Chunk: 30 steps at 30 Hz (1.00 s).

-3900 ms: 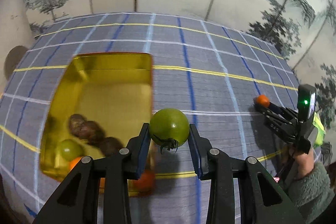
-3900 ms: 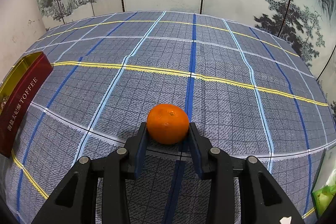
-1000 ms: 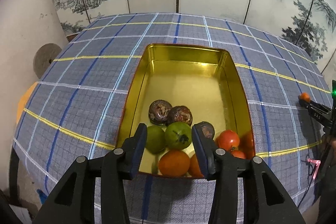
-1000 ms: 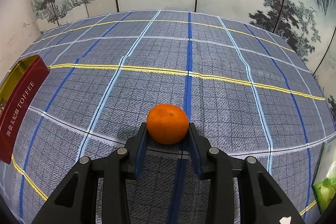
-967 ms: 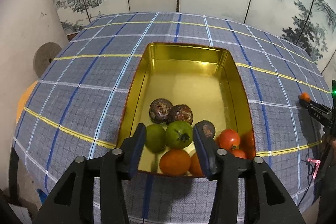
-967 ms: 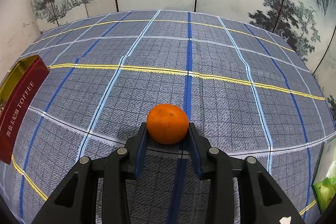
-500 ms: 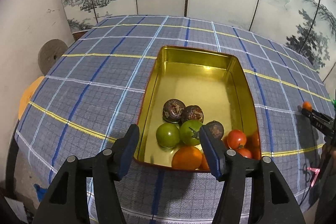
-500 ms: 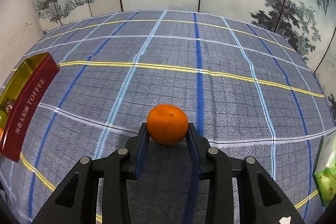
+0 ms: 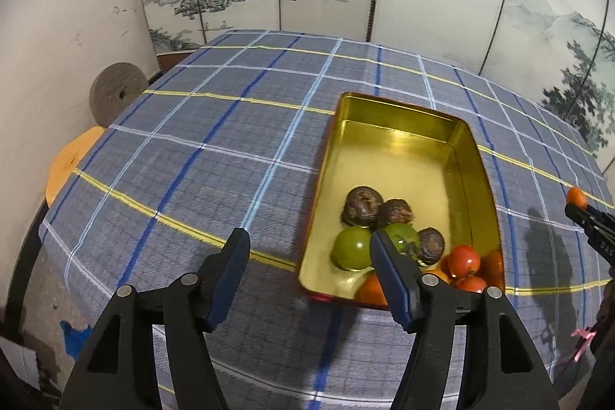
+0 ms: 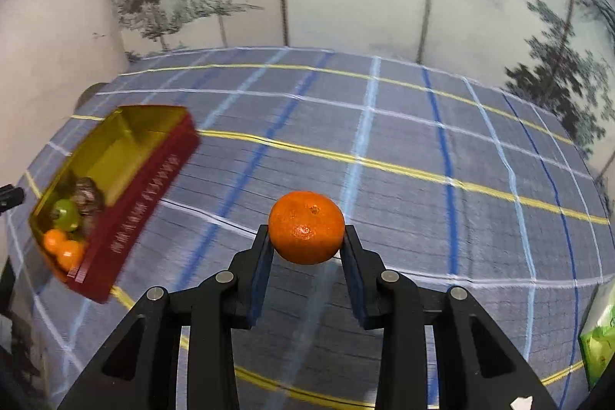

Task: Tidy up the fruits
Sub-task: 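Carry the tangerine into the gold tin with the right gripper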

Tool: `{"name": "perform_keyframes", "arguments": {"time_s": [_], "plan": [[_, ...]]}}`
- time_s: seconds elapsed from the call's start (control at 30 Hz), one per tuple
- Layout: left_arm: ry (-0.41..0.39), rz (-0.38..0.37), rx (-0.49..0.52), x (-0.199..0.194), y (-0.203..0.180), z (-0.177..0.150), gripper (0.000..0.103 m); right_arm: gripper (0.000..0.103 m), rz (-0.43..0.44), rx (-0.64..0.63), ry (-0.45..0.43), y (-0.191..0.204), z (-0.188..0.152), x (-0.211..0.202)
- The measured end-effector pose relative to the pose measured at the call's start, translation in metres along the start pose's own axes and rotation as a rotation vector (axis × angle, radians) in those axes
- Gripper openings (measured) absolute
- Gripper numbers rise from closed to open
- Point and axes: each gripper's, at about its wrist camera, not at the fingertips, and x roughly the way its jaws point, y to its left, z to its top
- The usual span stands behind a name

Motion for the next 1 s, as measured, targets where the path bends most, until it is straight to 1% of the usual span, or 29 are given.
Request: {"name": "perform_keyframes", "arguments": {"time_s": [0.27, 0.43, 0.57, 0.77, 1.0], "plan": [[0.006, 0.004, -0.022, 0.000, 0.016, -0.003, 0.066, 0.033, 0.130, -0.096, -0.024, 0.074, 0.015, -0.011], [0.018, 0.007, -0.030, 0.001, 0.023, -0.005, 0.066, 0.033, 0.208, -0.185, -0.008, 0.129, 0.015, -0.007], [0.025, 0.015, -0.038, 0.002, 0.030, -0.006, 0.066, 0.033, 0.246, -0.221, 0.015, 0.161, 0.013, 0.001], [0.029, 0.026, -0.039, 0.002, 0.038, -0.009, 0.067, 0.033, 0.258, -0.243, 0.049, 0.186, 0.009, 0.011], [0.034, 0.033, -0.021, 0.003, 0.042, -0.013, 0.067, 0.033, 0.247, -0.224, 0.092, 0.195, 0.004, 0.026]]}}
